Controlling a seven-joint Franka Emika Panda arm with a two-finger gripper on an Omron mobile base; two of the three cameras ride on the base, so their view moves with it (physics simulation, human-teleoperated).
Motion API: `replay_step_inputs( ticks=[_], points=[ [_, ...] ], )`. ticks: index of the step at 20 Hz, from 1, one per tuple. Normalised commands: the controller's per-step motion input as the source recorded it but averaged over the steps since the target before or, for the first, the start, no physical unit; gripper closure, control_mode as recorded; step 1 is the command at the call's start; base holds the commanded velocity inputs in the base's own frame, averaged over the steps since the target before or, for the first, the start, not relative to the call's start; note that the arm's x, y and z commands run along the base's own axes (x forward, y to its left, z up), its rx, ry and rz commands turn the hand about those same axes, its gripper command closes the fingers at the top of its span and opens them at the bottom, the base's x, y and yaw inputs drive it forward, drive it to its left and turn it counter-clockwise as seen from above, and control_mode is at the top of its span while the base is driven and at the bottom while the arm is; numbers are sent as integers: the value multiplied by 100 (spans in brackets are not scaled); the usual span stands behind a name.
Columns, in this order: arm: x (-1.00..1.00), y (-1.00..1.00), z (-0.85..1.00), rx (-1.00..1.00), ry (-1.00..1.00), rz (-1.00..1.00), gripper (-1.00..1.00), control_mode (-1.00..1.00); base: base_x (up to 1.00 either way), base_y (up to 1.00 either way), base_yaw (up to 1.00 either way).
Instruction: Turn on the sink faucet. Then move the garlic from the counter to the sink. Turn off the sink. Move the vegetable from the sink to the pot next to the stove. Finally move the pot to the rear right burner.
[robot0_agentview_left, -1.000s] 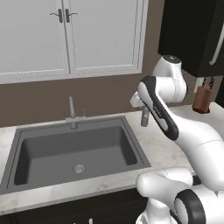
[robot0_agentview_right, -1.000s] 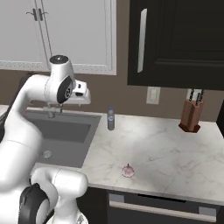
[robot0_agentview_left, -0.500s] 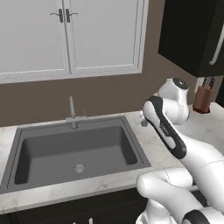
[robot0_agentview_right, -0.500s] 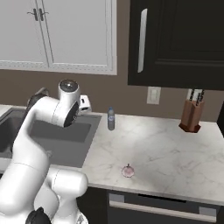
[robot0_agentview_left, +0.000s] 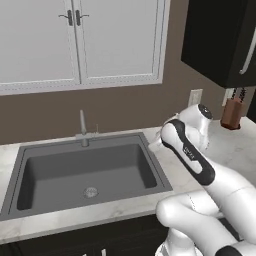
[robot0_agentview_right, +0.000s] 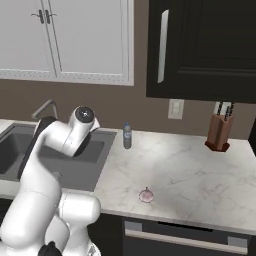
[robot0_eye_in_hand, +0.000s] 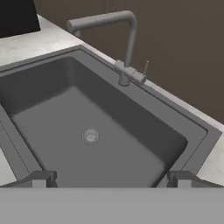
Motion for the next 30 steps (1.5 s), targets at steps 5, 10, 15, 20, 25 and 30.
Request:
replay_step_inputs(
  ticks=[5, 10, 15, 20, 25, 30],
  points=[
    [25, 1, -8, 0, -2, 16, -100, -100, 0, 0, 0],
    [23, -1, -7, 0, 0, 16, -100, -100, 0, 0, 0],
    [39, 0, -12, 0, 0, 13, -100, -100, 0, 0, 0],
    [40, -7, -4, 1, 0, 9, -100, -100, 0, 0, 0],
    [48, -15, 0, 3, 0, 3, -100, -100, 0, 0, 0],
    [50, -5, 0, 3, 0, 1, -100, -100, 0, 0, 0]
  ],
)
